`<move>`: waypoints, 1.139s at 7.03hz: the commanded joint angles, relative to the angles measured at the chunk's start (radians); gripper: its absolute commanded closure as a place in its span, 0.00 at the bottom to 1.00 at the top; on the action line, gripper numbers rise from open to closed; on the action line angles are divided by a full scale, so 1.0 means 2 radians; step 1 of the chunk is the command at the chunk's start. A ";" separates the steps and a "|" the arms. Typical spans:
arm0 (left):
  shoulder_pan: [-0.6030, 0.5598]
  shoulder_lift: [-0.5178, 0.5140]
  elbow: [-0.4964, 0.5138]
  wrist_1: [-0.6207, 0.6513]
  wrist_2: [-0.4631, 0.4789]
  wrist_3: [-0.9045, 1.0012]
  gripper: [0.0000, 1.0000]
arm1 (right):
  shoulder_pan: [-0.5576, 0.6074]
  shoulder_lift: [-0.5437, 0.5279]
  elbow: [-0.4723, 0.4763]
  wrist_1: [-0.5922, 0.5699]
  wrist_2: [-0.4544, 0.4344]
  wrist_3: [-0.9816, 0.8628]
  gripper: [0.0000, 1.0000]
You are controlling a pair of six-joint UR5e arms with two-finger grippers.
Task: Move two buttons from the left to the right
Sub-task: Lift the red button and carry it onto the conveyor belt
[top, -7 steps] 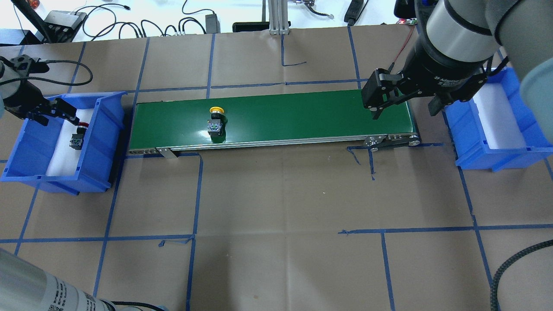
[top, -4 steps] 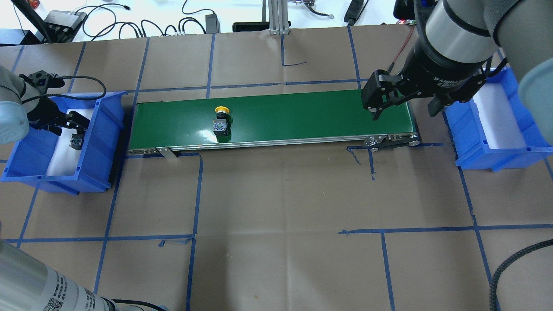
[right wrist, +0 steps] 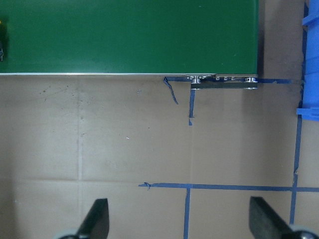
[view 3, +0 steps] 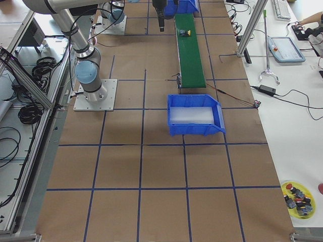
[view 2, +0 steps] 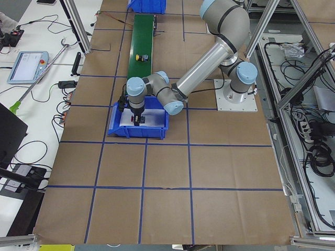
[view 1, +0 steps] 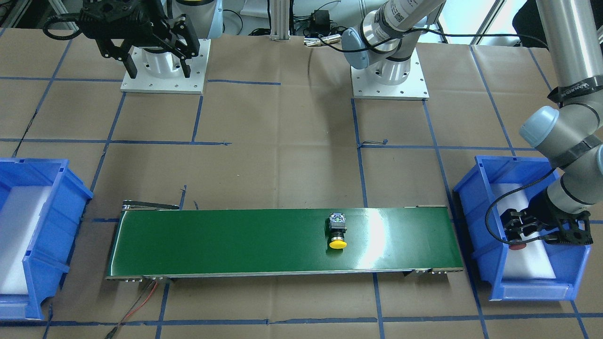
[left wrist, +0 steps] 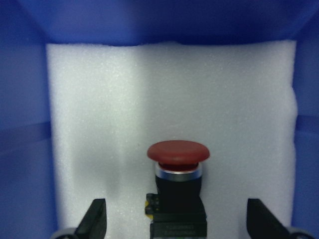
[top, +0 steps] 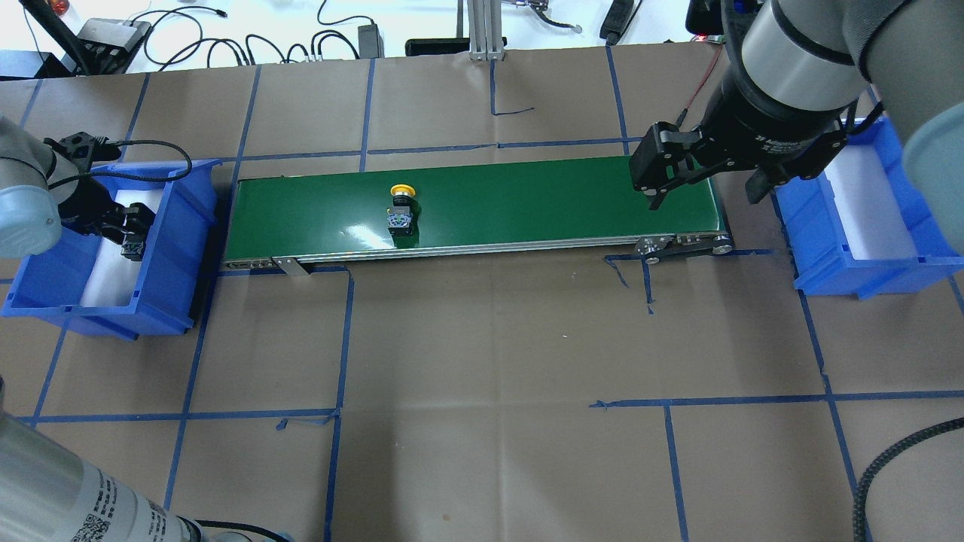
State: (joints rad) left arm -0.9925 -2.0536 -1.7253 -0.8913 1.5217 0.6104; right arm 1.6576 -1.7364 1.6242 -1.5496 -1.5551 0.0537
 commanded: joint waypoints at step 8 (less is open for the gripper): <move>-0.003 0.091 0.151 -0.269 0.005 -0.013 0.87 | 0.000 0.000 -0.002 -0.001 0.001 0.002 0.00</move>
State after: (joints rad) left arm -0.9943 -1.9034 -1.4747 -1.3286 1.5315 0.5880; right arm 1.6583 -1.7377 1.6199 -1.5510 -1.5538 0.0567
